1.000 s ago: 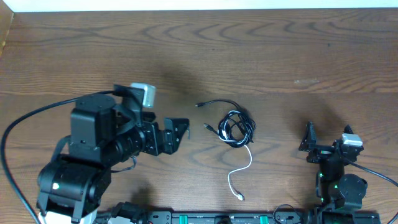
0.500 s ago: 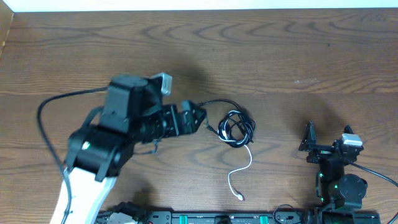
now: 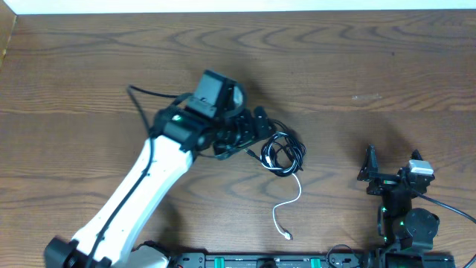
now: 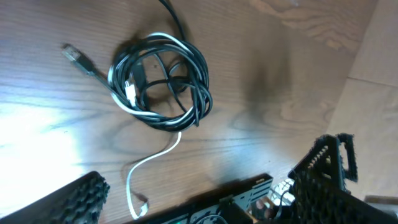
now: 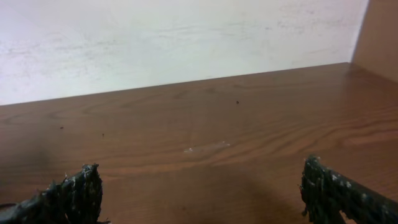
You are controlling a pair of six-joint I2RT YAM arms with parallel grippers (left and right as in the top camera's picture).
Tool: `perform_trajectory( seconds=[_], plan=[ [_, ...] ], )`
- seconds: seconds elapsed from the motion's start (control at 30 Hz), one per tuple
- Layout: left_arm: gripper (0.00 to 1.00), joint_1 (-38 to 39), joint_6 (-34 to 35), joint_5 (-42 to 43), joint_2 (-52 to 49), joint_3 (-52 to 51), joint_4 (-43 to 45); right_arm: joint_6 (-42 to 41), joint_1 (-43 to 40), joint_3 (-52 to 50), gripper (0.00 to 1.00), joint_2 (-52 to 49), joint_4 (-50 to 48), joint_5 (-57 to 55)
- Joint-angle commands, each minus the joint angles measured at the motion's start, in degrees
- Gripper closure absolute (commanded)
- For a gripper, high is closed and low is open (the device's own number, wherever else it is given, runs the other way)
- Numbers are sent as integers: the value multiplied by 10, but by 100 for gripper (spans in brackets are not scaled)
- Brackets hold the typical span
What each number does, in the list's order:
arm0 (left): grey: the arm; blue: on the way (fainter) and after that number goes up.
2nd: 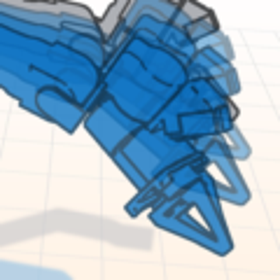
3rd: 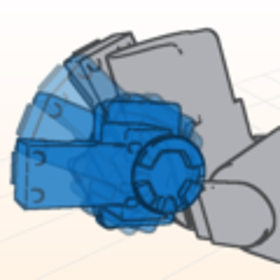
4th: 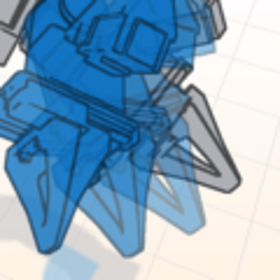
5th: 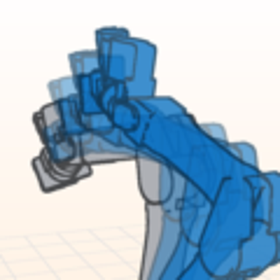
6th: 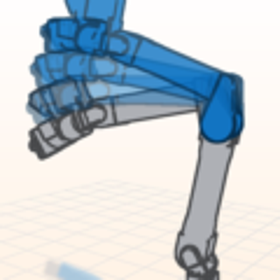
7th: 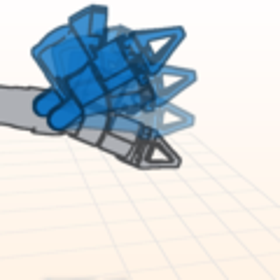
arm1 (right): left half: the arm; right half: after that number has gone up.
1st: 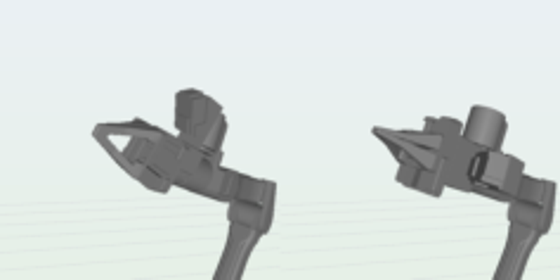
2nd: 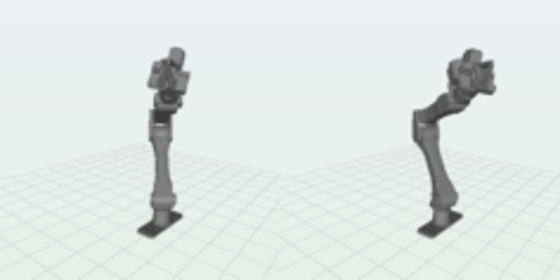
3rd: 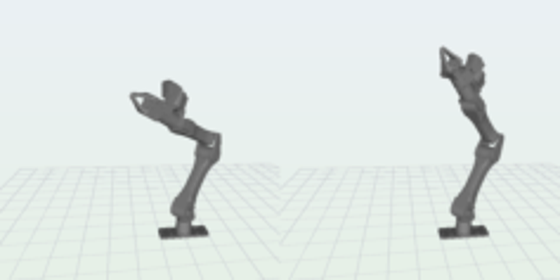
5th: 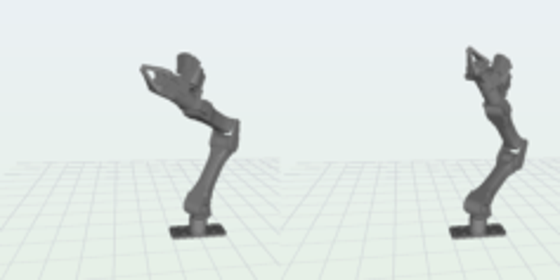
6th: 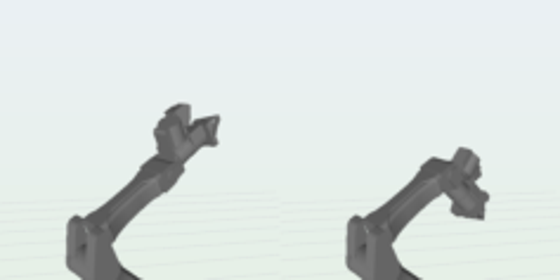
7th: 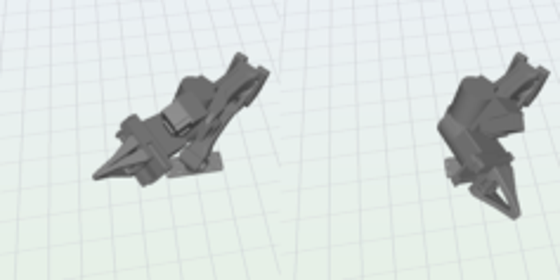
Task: Untangle cables
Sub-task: 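Reach the left gripper forward to the tangled black cable bundle, then grasp the black cable bundle with the left gripper and lift it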
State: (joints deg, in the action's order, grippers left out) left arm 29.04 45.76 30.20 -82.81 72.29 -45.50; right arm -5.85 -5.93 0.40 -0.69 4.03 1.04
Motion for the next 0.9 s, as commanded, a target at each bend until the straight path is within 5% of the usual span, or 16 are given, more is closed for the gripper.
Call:
perform_trajectory(
  seconds=[0.0,0.87],
  plan=[
    [5,22,61,9,-37,11,30,3,-5,-1,1,4,3,-3],
    [15,127,118,-6,-219,10,176,3,-5,-1,1,4,3,-3]
  ],
)
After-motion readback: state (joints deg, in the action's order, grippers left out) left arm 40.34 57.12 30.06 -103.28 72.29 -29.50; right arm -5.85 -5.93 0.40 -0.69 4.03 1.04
